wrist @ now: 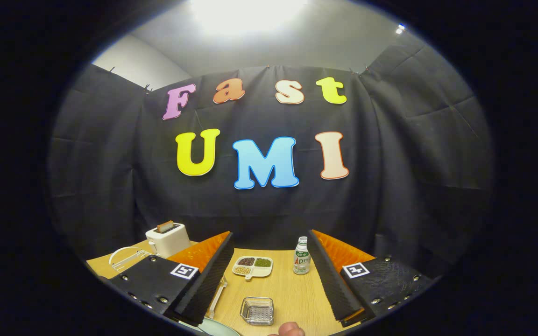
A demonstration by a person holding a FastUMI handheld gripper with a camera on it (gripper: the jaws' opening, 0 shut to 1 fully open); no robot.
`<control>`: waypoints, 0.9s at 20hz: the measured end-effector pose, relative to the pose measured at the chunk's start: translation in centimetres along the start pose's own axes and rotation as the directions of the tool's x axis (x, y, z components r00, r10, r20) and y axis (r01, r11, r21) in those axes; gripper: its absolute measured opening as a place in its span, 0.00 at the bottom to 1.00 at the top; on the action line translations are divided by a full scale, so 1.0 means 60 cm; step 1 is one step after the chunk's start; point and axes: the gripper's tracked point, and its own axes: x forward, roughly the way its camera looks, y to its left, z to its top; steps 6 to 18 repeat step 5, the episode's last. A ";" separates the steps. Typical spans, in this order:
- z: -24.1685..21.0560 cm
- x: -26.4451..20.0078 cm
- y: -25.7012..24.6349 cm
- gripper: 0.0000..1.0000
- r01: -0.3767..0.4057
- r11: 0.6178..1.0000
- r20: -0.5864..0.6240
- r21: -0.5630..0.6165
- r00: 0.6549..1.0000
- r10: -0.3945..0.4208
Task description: Take the plate from the dish rack, then take the spoon from the basket and place it into the plate.
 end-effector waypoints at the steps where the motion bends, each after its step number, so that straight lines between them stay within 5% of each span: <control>1: -0.008 -0.003 -0.005 0.97 -0.001 1.000 -0.014 0.000 1.000 0.001; 18: -0.018 -0.002 -0.020 0.97 -0.013 1.000 -0.035 -0.002 0.999 0.013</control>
